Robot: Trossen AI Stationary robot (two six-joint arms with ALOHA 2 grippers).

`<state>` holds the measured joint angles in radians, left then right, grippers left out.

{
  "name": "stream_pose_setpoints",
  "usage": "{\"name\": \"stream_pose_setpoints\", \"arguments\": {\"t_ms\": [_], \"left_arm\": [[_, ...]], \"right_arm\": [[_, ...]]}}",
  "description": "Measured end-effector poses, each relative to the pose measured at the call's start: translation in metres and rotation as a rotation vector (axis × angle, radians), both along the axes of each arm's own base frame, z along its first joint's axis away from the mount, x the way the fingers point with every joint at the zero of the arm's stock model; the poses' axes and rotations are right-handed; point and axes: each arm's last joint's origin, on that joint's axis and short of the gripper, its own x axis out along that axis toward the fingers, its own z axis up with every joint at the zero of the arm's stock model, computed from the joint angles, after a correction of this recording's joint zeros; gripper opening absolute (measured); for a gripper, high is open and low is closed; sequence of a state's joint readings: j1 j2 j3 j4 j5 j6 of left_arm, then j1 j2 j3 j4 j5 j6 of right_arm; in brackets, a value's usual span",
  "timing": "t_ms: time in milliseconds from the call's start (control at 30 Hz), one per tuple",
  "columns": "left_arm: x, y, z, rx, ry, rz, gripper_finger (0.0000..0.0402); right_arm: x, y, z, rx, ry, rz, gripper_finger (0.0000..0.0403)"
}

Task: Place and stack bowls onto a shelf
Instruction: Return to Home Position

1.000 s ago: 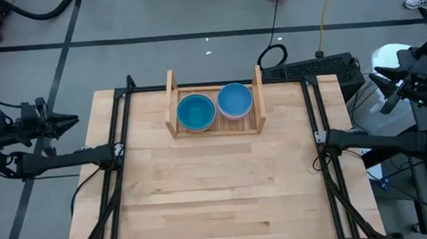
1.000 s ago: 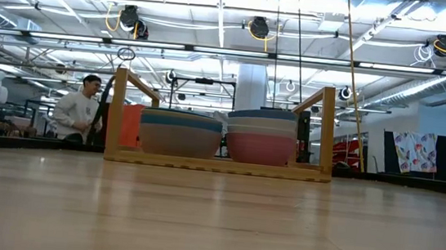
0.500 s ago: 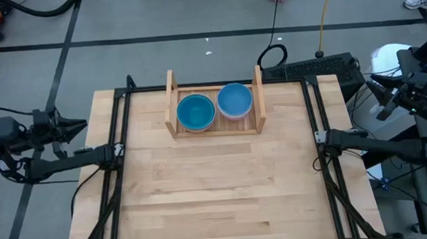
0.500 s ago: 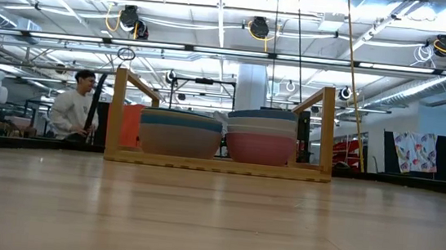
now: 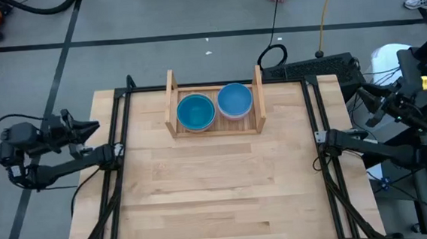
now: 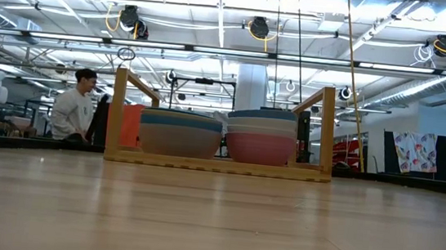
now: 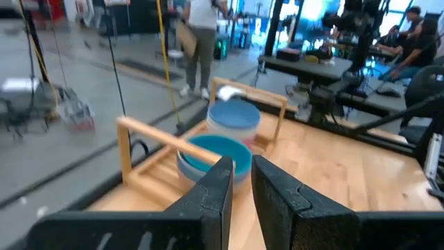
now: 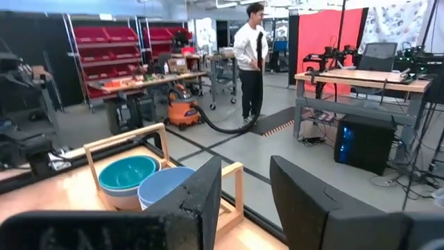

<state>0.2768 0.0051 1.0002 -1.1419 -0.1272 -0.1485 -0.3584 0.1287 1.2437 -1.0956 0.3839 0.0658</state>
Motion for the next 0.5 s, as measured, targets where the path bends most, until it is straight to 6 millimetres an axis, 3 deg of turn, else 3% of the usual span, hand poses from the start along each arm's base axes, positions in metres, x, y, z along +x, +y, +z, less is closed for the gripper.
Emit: {"name": "stream_pose_setpoints", "arguments": {"t_ms": [233, 500], "left_arm": [[0.027, 0.006, 0.0, 0.093, -0.082, -0.034, 0.0058], [0.06, 0.015, -0.017, 0.114, -0.107, -0.058, 0.0058]], "right_arm": [[0.016, -0.005, -0.022, -0.054, -0.062, 0.037, 0.0116], [0.056, -0.02, -0.045, -0.131, -0.059, 0.049, 0.0116]]}}
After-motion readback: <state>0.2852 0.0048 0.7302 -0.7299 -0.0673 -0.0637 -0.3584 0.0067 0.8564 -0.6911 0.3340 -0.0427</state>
